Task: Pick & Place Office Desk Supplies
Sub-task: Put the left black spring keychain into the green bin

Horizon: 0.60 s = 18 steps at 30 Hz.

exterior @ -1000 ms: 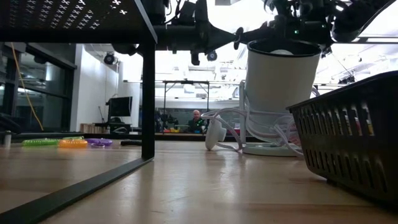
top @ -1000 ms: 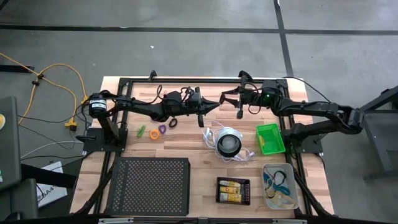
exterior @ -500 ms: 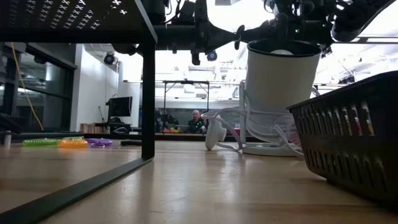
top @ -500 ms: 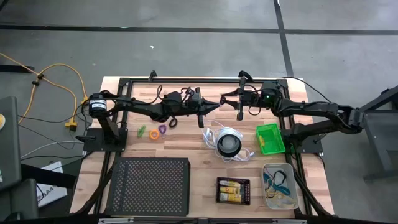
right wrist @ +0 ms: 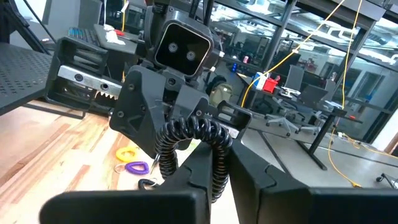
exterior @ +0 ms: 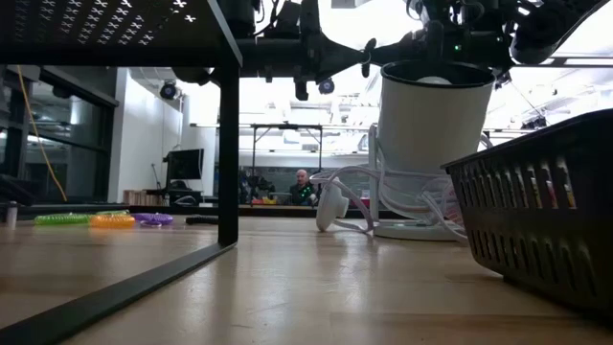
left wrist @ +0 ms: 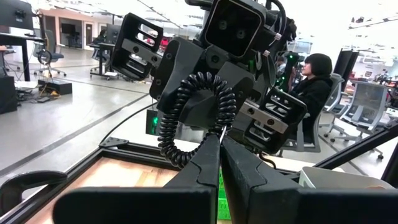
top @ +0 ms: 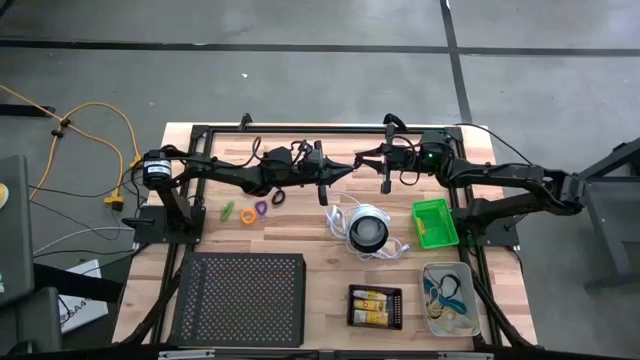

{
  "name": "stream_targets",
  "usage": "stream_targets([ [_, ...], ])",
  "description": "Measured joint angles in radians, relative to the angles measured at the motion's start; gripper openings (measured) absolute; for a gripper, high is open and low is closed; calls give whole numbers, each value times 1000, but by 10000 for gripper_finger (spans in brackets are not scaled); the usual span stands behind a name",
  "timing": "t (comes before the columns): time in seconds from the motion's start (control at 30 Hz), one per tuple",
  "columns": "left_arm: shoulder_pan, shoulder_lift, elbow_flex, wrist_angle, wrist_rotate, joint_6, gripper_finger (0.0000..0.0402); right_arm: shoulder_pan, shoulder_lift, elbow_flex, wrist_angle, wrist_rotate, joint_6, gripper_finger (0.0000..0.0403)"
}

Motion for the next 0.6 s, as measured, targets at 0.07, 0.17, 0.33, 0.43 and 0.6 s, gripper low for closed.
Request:
stream_targets([
  [0.07, 0, 0, 0, 0, 0, 0, 1, 0, 0, 0, 0, 0, 0, 27],
  [0.17, 0, 0, 0, 0, 0, 0, 1, 0, 0, 0, 0, 0, 0, 27],
  [0.33, 0, 0, 0, -11, 0, 7, 5, 0, -5, 0, -25, 24, 0, 26],
  [0.43, 0, 0, 0, -12, 0, 34, 22, -3, -32, 0, -100, 76, -13, 26],
  [0.6, 0, 0, 0, -17, 0, 34, 46, -3, -122, 0, -278, 144, -16, 26],
])
